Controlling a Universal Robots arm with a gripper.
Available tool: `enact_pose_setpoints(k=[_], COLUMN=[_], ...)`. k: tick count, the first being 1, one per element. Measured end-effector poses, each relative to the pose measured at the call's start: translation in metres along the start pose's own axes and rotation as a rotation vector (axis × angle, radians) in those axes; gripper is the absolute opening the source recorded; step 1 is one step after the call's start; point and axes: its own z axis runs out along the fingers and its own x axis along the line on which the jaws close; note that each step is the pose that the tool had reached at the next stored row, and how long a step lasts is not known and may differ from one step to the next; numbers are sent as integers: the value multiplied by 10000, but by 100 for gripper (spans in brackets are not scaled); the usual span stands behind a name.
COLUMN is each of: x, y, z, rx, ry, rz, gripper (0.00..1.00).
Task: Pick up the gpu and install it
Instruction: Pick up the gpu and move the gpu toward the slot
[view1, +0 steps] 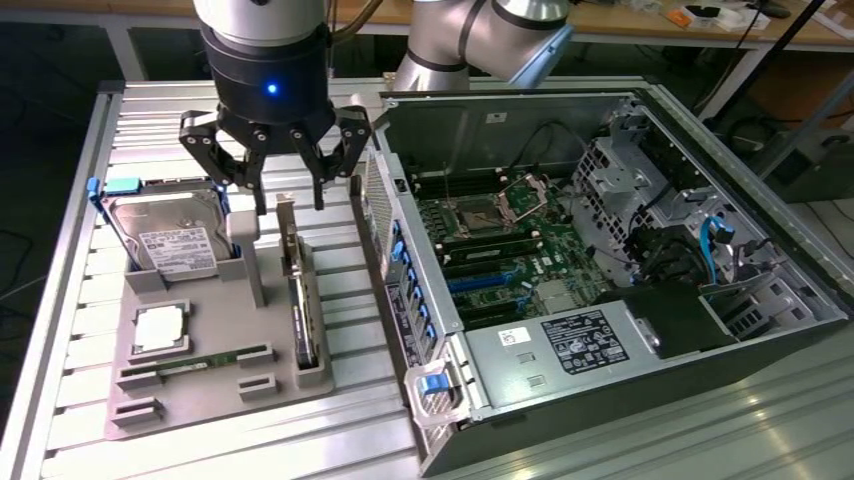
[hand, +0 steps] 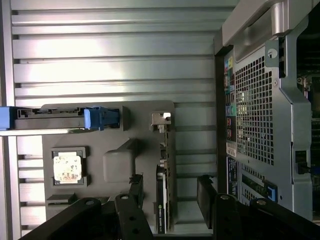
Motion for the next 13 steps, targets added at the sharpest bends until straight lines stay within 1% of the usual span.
enact_pose_setpoints(k=[2,6,11,13], x=[1,1,3,4], y=[-1,-7,-38,-57], z=[11,79,214,245], rx=[1,1,2,2], ry=[1,1,2,1], rz=[0,0,-1,-1], gripper=[56,56,56,56])
